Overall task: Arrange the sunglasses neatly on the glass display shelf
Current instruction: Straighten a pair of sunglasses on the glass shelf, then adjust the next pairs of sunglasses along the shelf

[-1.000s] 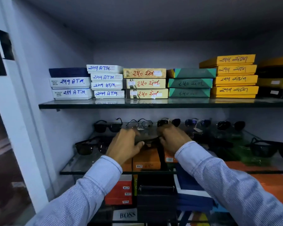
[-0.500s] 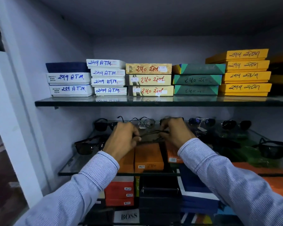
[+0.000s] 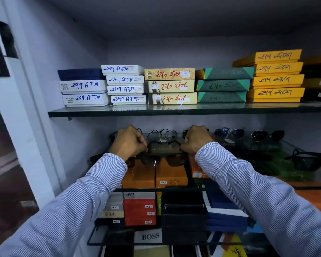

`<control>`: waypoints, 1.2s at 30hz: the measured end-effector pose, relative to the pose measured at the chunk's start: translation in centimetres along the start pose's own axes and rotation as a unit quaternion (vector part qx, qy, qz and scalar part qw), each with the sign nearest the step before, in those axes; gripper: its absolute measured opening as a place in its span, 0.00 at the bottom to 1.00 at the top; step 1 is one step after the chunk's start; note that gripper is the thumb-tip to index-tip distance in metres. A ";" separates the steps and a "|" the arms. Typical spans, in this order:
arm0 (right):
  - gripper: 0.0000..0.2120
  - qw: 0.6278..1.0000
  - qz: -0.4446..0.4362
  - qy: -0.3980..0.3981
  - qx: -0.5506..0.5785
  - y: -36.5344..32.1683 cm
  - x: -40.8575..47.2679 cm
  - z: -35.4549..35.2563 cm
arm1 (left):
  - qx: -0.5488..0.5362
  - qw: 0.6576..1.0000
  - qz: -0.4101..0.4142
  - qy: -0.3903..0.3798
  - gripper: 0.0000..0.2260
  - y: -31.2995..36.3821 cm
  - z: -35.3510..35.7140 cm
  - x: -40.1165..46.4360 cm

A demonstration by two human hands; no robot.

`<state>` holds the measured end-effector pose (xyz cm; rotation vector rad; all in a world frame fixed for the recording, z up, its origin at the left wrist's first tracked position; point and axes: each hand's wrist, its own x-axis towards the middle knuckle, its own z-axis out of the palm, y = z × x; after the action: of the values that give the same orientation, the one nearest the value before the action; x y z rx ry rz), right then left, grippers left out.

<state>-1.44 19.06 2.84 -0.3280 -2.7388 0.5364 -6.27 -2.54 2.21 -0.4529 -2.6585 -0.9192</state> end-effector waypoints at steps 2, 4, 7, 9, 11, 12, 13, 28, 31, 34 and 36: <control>0.13 1.000 0.010 -0.006 -0.002 -0.1 0.1 0.3 | 0.018 1.000 -0.019 -0.002 0.04 0.0 0.3 -0.1; 0.12 1.000 0.020 -0.011 0.004 -0.1 0.2 0.7 | 0.049 0.998 -0.026 -0.005 0.05 0.0 0.6 -0.3; 0.14 0.999 0.036 -0.019 0.005 0.1 0.1 1.3 | 0.094 0.995 -0.019 -0.015 0.05 0.2 0.8 -0.6; 0.16 0.999 0.040 -0.021 0.000 0.2 0.1 1.6 | 0.114 0.993 -0.010 -0.009 0.06 0.2 1.1 -0.8; 0.16 0.999 0.039 -0.011 -0.009 0.3 -0.1 1.7 | 0.123 0.992 0.003 -0.002 0.07 0.2 1.2 -1.0; 0.15 0.999 0.040 -0.005 -0.010 0.4 -0.1 1.7 | 0.125 0.992 0.011 -0.004 0.06 0.2 1.3 -1.1; 0.15 0.999 0.039 -0.003 -0.007 0.5 -0.2 1.7 | 0.125 0.992 0.016 -0.007 0.05 0.2 1.3 -1.2; 0.22 0.991 0.098 -0.021 -0.091 8.3 -3.8 -2.8 | 0.041 0.978 0.192 0.068 0.08 6.2 3.6 -2.9; 0.18 0.991 0.090 0.015 -0.093 9.3 -4.1 -1.8 | 0.031 0.977 0.203 0.057 0.07 7.9 4.9 -3.2; 0.12 0.994 0.066 0.048 -0.068 10.3 -3.8 -2.0 | 0.026 0.979 0.198 0.051 0.06 9.3 6.0 -3.0; 0.11 0.997 0.037 0.059 -0.036 11.1 -3.6 -3.1 | 0.025 0.981 0.188 0.038 0.07 10.3 6.7 -2.7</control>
<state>4.80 29.06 0.12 -0.4657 -2.6448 0.4226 -1.02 8.85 1.76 -0.8532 -2.4018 -0.7343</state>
